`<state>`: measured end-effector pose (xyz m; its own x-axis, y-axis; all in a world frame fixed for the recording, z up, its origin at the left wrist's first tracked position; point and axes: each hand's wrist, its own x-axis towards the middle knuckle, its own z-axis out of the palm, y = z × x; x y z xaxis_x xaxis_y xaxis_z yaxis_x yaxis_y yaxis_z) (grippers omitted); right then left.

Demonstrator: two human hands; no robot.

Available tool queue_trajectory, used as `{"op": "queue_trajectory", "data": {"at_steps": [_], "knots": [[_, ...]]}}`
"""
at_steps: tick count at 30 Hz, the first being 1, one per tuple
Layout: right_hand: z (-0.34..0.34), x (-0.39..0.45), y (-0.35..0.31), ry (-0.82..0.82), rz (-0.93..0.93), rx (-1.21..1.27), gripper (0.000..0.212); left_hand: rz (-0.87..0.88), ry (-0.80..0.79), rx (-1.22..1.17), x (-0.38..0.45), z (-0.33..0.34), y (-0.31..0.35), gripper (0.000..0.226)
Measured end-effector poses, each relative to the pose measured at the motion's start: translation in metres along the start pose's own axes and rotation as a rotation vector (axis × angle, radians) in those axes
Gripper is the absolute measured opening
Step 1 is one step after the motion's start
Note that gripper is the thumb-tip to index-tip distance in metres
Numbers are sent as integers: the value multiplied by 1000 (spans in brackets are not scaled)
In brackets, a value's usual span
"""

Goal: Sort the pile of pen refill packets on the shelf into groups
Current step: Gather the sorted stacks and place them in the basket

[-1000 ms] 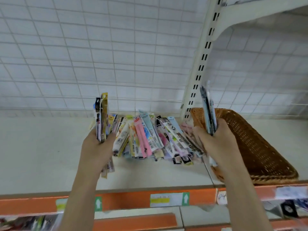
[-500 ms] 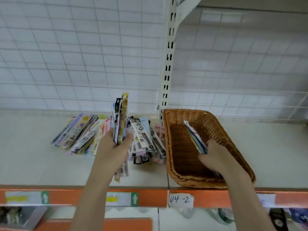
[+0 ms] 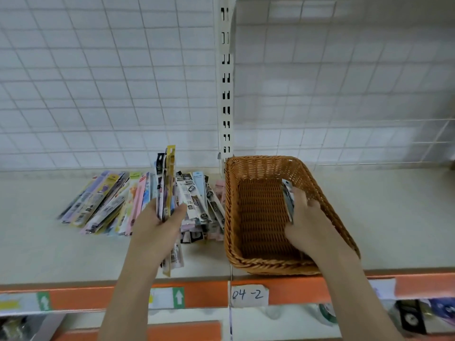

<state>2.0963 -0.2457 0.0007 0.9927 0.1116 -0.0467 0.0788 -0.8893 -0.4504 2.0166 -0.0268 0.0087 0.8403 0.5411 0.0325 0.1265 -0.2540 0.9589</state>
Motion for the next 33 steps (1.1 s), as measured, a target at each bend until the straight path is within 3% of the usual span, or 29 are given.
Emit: {"op": "queue_trajectory", "data": {"at_steps": [4,10,15,20,25,29,33], "knots": [[5,5,1,-18,-12,-134,37,-10,-1,39,-1,8,6,12],[-7,6,6,123,-126,-121,19,-29,-17,50,8,6,21,20],[-31,11,17,314,-165,21,18,25,-68,-40,16,17,72,20],[-45,23,51,441,-110,163,20,30,-390,104,21,72,96,27],[-31,46,94,410,37,132,21,33,-455,352,15,114,79,51],[-6,51,109,309,61,-81,28,-48,-459,550,11,121,62,95],[1,51,104,324,-39,-148,28,-24,-462,681,7,127,56,100]]}}
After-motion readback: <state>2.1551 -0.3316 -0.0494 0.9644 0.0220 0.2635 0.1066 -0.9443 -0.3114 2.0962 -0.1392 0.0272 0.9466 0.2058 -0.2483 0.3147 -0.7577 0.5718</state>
